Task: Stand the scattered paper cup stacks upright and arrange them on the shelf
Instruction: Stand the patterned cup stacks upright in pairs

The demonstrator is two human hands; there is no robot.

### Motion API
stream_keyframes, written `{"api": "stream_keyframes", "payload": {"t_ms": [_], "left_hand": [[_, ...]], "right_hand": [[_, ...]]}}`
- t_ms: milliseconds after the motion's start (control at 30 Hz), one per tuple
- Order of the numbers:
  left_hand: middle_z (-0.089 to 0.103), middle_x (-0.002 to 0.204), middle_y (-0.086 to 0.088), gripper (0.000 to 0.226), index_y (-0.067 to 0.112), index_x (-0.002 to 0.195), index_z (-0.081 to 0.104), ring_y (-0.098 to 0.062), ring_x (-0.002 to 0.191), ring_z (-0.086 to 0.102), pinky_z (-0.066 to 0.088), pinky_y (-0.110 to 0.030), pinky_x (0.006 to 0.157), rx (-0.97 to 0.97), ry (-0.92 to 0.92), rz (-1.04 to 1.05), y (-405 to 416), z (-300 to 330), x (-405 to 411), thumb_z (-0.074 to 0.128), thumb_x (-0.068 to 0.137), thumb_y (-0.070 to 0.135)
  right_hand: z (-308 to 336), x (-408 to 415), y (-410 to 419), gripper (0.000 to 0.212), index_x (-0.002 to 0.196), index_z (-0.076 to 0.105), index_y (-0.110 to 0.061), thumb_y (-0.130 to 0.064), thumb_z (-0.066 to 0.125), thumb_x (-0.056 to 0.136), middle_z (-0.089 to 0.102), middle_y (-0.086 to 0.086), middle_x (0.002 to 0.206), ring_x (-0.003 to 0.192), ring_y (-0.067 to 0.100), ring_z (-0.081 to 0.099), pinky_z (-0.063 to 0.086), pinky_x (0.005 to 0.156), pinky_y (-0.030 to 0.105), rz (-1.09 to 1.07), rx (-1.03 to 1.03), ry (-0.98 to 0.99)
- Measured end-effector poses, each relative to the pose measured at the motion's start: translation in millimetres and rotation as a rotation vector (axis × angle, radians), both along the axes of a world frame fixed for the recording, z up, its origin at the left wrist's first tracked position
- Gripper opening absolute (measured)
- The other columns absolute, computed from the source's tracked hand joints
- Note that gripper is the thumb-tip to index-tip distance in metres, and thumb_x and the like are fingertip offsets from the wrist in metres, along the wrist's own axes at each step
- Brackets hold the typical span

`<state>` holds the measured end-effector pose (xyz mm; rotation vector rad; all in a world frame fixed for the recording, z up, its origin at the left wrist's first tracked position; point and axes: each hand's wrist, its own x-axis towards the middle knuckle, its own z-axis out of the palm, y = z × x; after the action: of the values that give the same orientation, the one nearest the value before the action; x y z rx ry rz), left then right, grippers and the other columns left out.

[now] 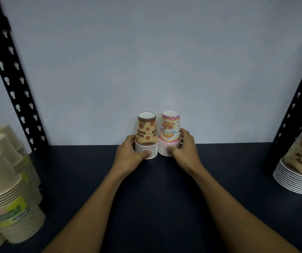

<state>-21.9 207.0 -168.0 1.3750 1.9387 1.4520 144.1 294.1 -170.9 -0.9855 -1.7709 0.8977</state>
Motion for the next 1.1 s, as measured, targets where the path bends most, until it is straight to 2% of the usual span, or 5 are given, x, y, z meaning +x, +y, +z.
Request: {"api": "stream_keyframes", "payload": {"t_ms": [300, 500, 600, 767, 1100], "left_hand": [[0.059, 0.131, -0.005, 0.071, 0.013, 0.132, 0.048, -0.018, 0.114, 0.059, 0.047, -0.026, 0.09, 0.012, 0.014, 0.069, 2.5, -0.7, 1.1, 0.083, 0.071, 0.018], [0.063, 0.121, -0.006, 0.076, 0.011, 0.127, 0.048, -0.012, 0.094, 0.058, 0.046, -0.023, 0.077, 0.035, 0.048, 0.149, 0.3, 3.0, 5.1, 0.088, 0.063, 0.024], [0.059, 0.119, 0.001, 0.092, 0.017, 0.136, 0.039, -0.014, 0.101, 0.06, 0.048, -0.022, 0.079, 0.041, 0.038, 0.104, -1.2, 5.1, 3.9, 0.089, 0.06, 0.03], [0.055, 0.124, 0.008, 0.078, 0.027, 0.141, 0.032, -0.011, 0.113, 0.057, 0.046, -0.022, 0.087, 0.023, -0.031, -0.099, -6.0, 7.2, -3.2, 0.071, 0.077, 0.005], [0.051, 0.135, -0.003, 0.083, 0.016, 0.142, 0.032, -0.013, 0.113, 0.052, 0.041, -0.024, 0.085, 0.03, 0.017, 0.039, -4.0, 7.4, -0.4, 0.079, 0.074, 0.017]], "right_hand": [[2.0, -2.2, -0.5, 0.059, 0.13, 0.046, -0.025, -0.017, 0.073, 0.078, 0.052, -0.001, 0.123, 0.11, 0.013, 0.053, 0.048, 0.095, 0.032, -0.002, 0.081, -0.057], [5.1, -3.7, -6.2, 0.063, 0.135, 0.041, -0.024, -0.024, 0.073, 0.081, 0.041, -0.005, 0.118, 0.102, 0.007, 0.046, 0.041, 0.088, 0.024, -0.025, 0.061, -0.065], [7.4, -2.6, -9.4, 0.056, 0.134, 0.043, -0.022, -0.013, 0.068, 0.084, 0.05, -0.009, 0.116, 0.105, 0.008, 0.051, 0.044, 0.09, 0.026, 0.027, 0.043, -0.033], [8.4, -1.4, -12.3, 0.051, 0.132, 0.047, -0.021, -0.007, 0.061, 0.085, 0.056, -0.01, 0.119, 0.106, 0.005, 0.052, 0.044, 0.093, 0.025, 0.054, 0.036, -0.02], [8.0, -2.6, -10.5, 0.057, 0.134, 0.044, -0.017, -0.011, 0.069, 0.084, 0.057, 0.0, 0.13, 0.103, 0.005, 0.05, 0.039, 0.079, 0.013, 0.024, 0.058, -0.027]]}}
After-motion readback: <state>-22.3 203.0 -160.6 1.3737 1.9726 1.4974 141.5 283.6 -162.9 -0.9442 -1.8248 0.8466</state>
